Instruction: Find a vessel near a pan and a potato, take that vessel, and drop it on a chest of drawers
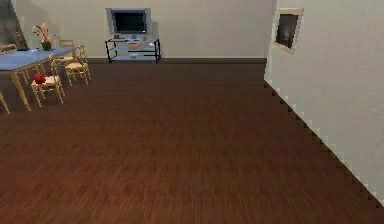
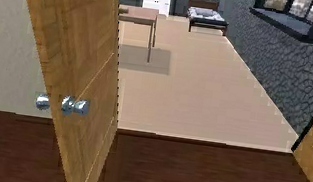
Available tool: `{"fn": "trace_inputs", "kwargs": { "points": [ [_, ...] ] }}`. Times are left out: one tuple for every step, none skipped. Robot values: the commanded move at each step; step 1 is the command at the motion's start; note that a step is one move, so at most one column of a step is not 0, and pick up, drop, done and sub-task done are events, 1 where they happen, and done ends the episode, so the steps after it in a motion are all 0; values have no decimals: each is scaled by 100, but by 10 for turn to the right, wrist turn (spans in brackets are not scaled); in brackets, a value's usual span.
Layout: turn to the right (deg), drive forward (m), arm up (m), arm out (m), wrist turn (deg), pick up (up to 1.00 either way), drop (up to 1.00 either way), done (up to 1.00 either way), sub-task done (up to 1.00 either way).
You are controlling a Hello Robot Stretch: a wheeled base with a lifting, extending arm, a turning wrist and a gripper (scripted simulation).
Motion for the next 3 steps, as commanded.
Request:
{"fn": "trace_inputs", "kwargs": {
  "points": [
    [0, 65, 0, 0, 0, 0, 0, 0, 0],
    [150, 0, 0, 0, 0, 0, 0, 0, 0],
    [0, 100, 0, 0, 0, 0, 0, 0, 0]
  ]
}}
